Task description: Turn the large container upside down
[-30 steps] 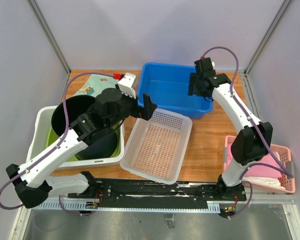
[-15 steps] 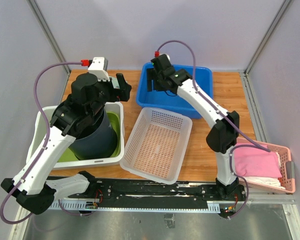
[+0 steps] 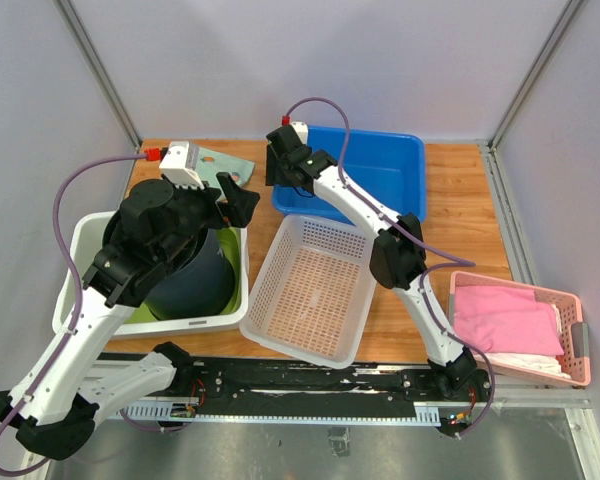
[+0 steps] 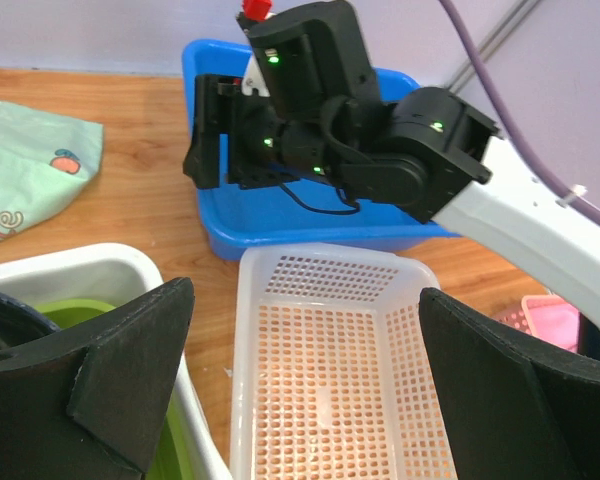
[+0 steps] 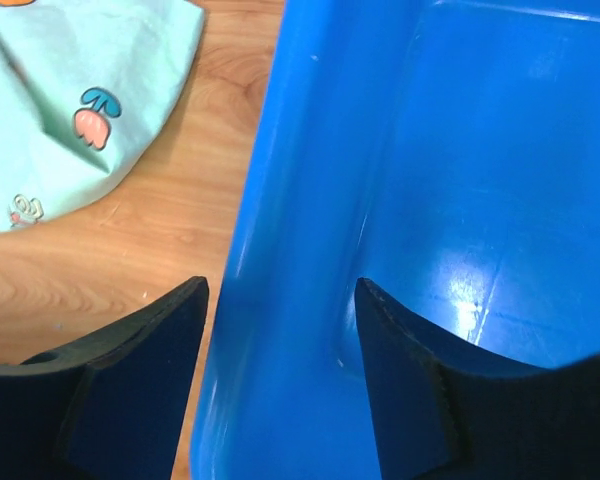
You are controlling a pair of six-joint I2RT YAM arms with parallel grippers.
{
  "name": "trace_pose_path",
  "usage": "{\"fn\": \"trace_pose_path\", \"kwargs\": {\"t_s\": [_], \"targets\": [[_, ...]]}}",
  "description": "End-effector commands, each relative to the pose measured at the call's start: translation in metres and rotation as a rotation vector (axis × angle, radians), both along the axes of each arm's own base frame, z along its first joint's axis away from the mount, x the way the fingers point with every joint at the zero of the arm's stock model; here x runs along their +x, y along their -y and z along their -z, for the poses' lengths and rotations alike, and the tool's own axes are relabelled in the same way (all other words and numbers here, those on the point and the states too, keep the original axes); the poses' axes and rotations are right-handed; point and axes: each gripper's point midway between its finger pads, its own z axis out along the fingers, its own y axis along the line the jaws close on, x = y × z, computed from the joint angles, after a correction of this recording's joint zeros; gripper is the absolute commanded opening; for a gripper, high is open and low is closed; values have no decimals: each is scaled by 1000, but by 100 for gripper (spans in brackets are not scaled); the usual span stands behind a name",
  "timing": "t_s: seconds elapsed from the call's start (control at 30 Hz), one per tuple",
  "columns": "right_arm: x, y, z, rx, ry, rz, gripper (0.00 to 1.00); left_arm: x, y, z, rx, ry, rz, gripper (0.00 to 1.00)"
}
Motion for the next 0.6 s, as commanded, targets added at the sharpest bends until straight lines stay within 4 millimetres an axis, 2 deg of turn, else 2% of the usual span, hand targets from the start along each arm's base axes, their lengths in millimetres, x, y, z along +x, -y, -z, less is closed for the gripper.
{"fn": "trace_pose_path", "kwargs": {"t_s": [0.0, 0.23, 0.33, 0.43, 0.57], "targets": [[23, -4, -4, 48, 72, 116, 60, -6, 12, -11, -59, 33, 75, 99], [31, -6, 3, 120, 37, 138, 33, -8, 16, -10, -59, 42, 98, 99], [29, -6, 1, 139, 20, 130, 16, -8, 16, -10, -60, 43, 100, 99], [26, -7, -16, 161, 34, 110, 1, -8, 17, -10, -63, 52, 104, 99], [17, -8, -58, 219, 72, 84, 1, -6, 18, -10, -56, 55, 108, 99]]}}
